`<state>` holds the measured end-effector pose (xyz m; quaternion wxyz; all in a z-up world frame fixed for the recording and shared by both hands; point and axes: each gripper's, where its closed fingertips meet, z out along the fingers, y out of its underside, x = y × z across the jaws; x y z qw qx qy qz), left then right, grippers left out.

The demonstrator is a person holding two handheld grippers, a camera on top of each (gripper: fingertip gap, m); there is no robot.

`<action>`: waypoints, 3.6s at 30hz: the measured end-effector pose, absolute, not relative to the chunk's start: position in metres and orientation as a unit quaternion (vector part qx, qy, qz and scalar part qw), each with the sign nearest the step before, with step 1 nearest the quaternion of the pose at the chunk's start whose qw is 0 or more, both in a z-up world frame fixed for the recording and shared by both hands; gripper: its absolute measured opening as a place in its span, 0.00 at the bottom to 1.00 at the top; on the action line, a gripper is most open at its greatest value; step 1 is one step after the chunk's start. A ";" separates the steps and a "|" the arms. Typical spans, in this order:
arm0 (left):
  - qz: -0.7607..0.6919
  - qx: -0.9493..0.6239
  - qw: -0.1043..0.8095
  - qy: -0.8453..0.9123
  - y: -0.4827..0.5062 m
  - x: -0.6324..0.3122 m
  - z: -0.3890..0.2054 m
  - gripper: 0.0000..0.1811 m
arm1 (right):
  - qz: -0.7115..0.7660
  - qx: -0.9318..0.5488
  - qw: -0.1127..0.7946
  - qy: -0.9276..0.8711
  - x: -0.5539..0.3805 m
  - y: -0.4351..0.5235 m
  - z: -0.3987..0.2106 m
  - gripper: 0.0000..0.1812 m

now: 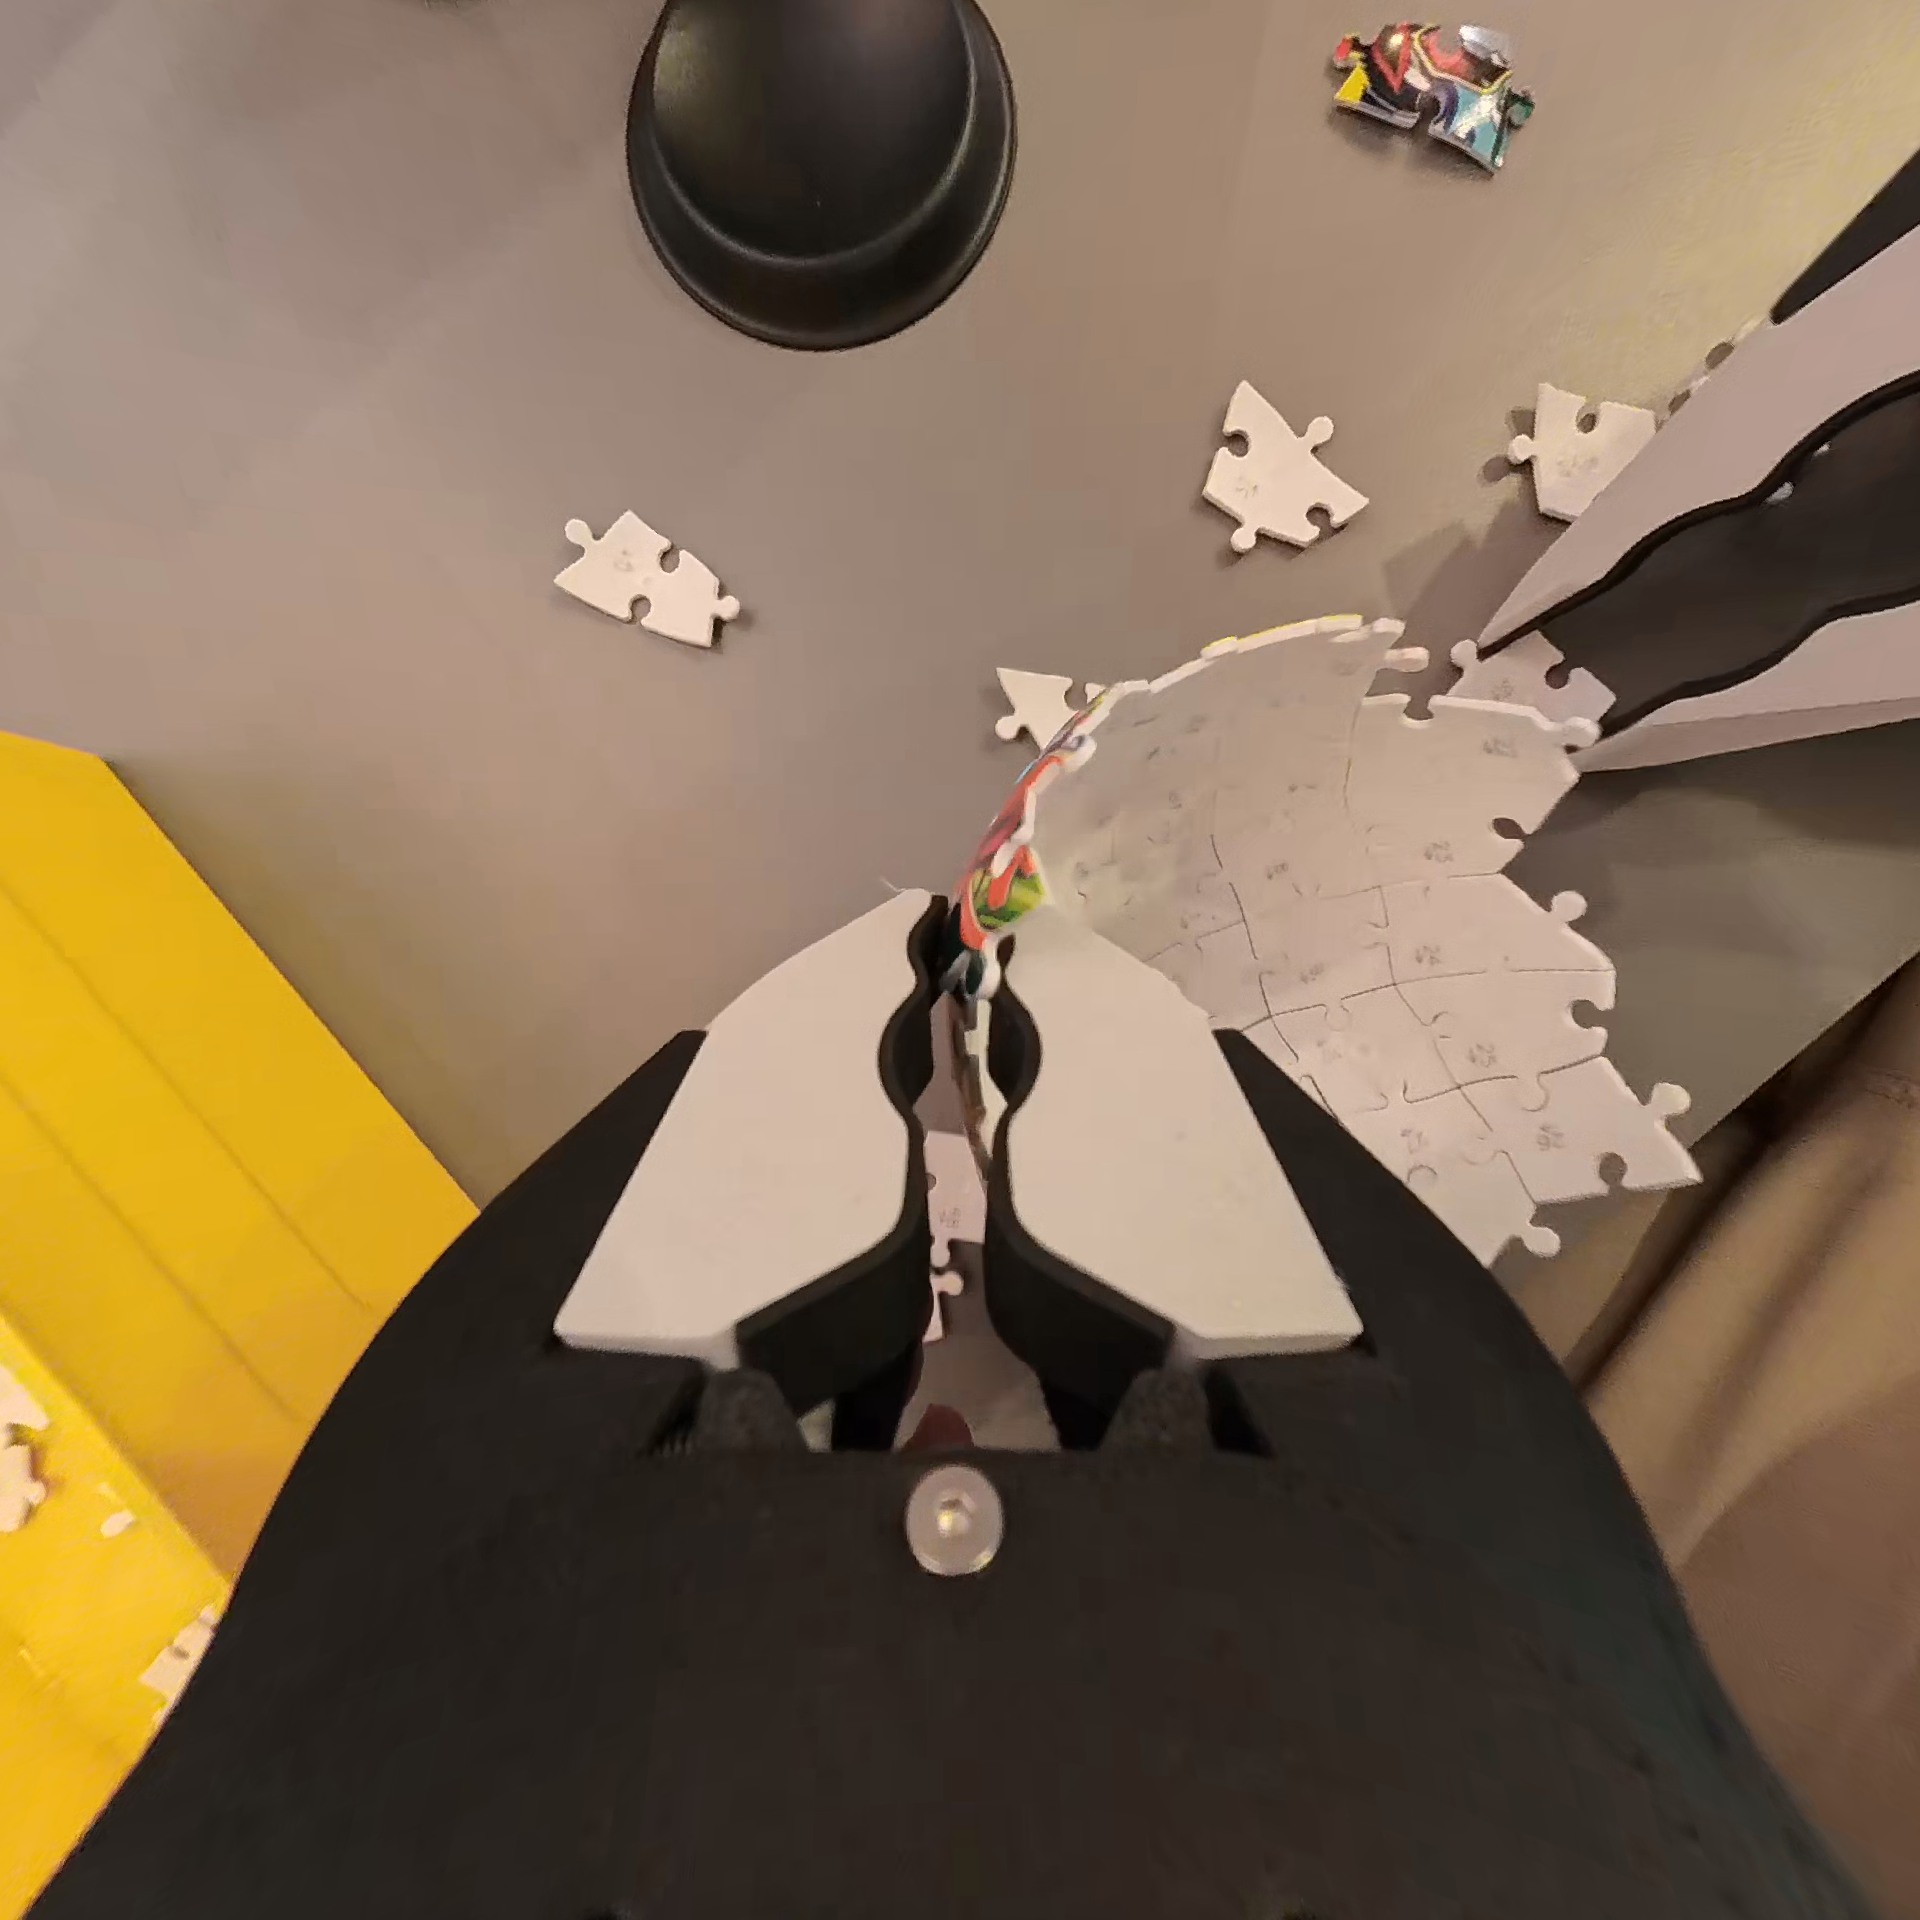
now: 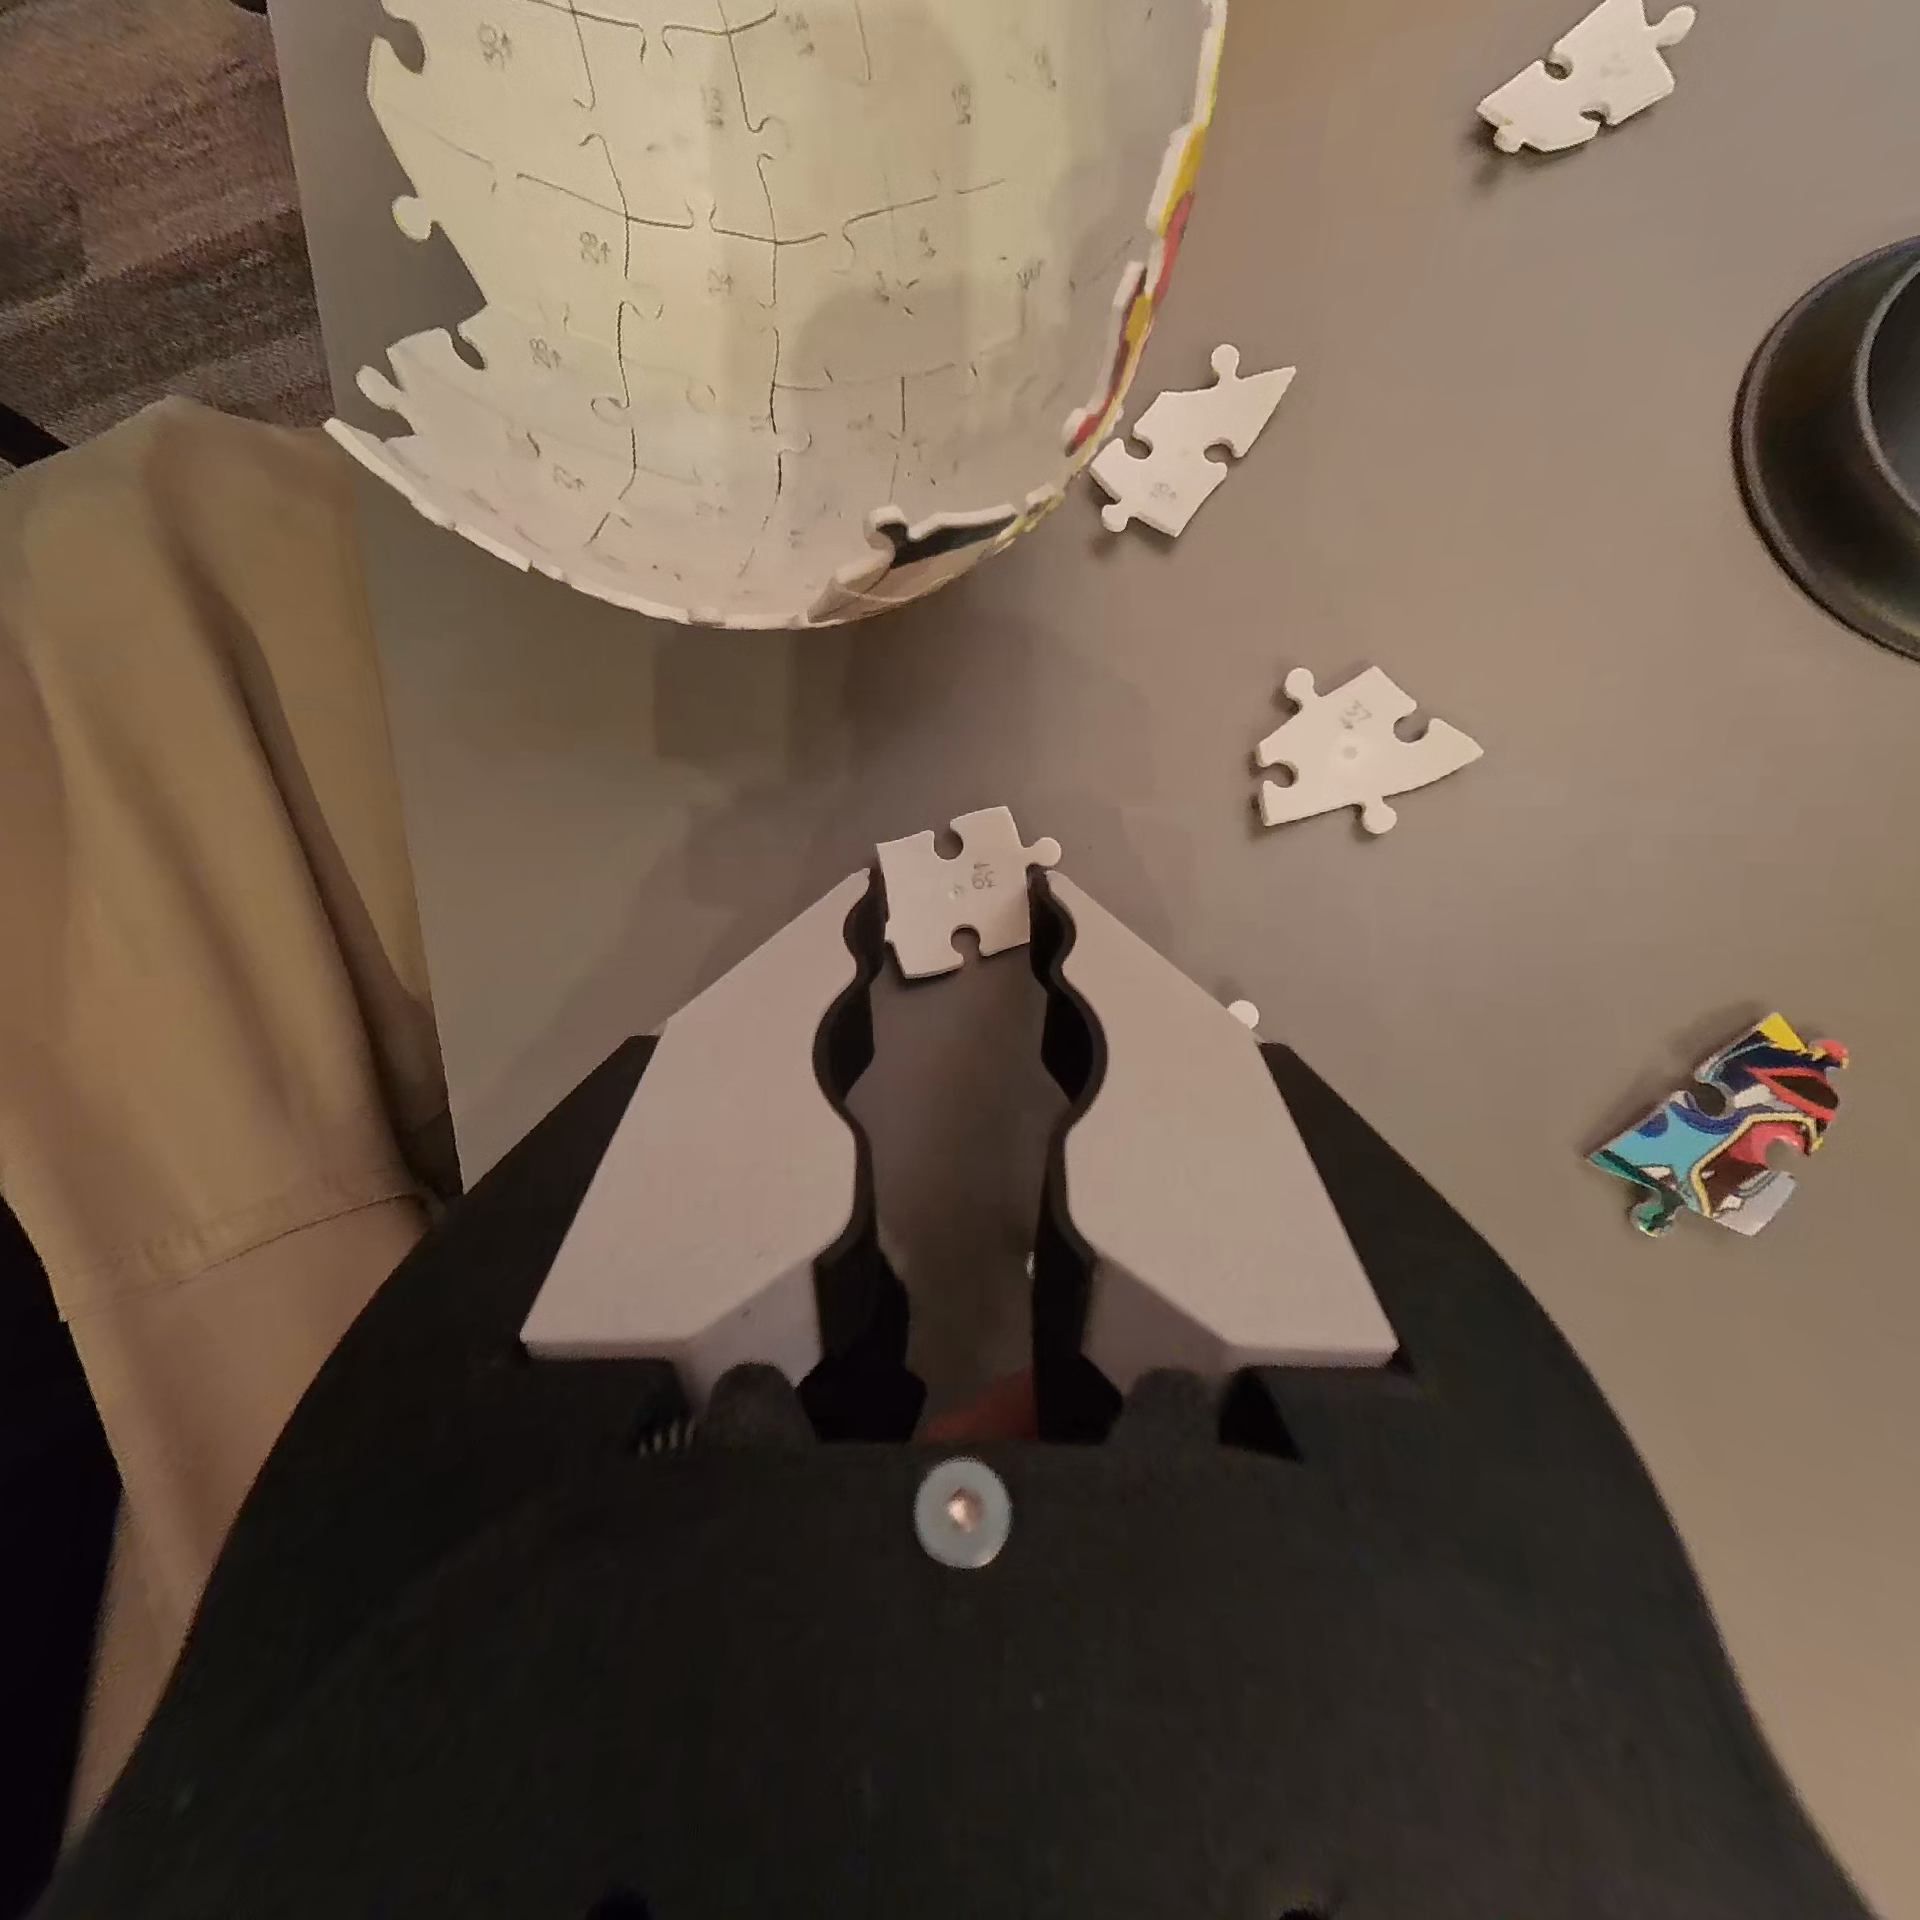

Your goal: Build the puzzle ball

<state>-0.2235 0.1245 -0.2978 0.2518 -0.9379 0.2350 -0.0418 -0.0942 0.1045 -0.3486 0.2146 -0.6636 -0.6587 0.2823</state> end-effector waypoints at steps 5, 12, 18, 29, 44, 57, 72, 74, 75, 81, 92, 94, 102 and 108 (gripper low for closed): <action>-0.058 -0.934 0.263 0.234 0.124 -0.218 -0.298 0.07 | 0.284 -0.665 0.214 -0.657 -0.094 0.103 -0.349 0.15; -0.077 -0.926 0.297 0.222 0.121 -0.215 -0.295 0.09 | 0.289 -0.668 0.213 -0.652 -0.095 0.103 -0.348 0.15; -0.079 -0.916 0.323 0.225 0.124 -0.217 -0.290 0.08 | 0.287 -0.666 0.212 -0.654 -0.095 0.102 -0.348 0.15; -0.041 -0.903 0.350 0.245 0.130 -0.219 -0.289 0.02 | 0.290 -0.665 0.211 -0.655 -0.095 0.101 -0.348 0.15; -0.051 -0.899 0.356 0.252 0.127 -0.221 -0.285 0.11 | 0.289 -0.662 0.208 -0.660 -0.094 0.100 -0.348 0.15; -0.045 -0.895 0.388 0.217 0.085 -0.240 -0.269 0.17 | 0.290 -0.655 0.198 -0.669 -0.090 0.097 -0.348 0.15; -0.042 -0.882 0.442 0.159 0.073 -0.240 -0.266 0.23 | 0.288 -0.646 0.193 -0.681 -0.082 0.098 -0.349 0.15; -0.037 -0.876 0.458 0.150 0.079 -0.241 -0.263 0.24 | 0.284 -0.646 0.198 -0.680 -0.082 0.101 -0.349 0.15; -0.037 -0.873 0.462 0.149 0.082 -0.240 -0.261 0.24 | 0.285 -0.646 0.198 -0.680 -0.082 0.102 -0.348 0.15; 0.002 -0.871 0.469 0.148 0.090 -0.249 -0.261 0.28 | 0.303 -0.653 0.206 -0.663 -0.082 0.111 -0.338 0.19; 0.039 -0.874 0.422 0.237 0.114 -0.246 -0.267 0.28 | 0.320 -0.675 0.231 -0.623 -0.096 0.144 -0.313 0.22; 0.033 -0.875 0.412 0.251 0.122 -0.245 -0.268 0.27 | 0.308 -0.678 0.236 -0.625 -0.099 0.152 -0.312 0.23; -0.001 -0.904 0.325 0.278 0.134 -0.241 -0.296 0.24 | 0.275 -0.685 0.235 -0.633 -0.107 0.174 -0.324 0.24; -0.012 -0.910 0.292 0.295 0.138 -0.238 -0.309 0.18 | 0.261 -0.684 0.223 -0.644 -0.104 0.177 -0.336 0.24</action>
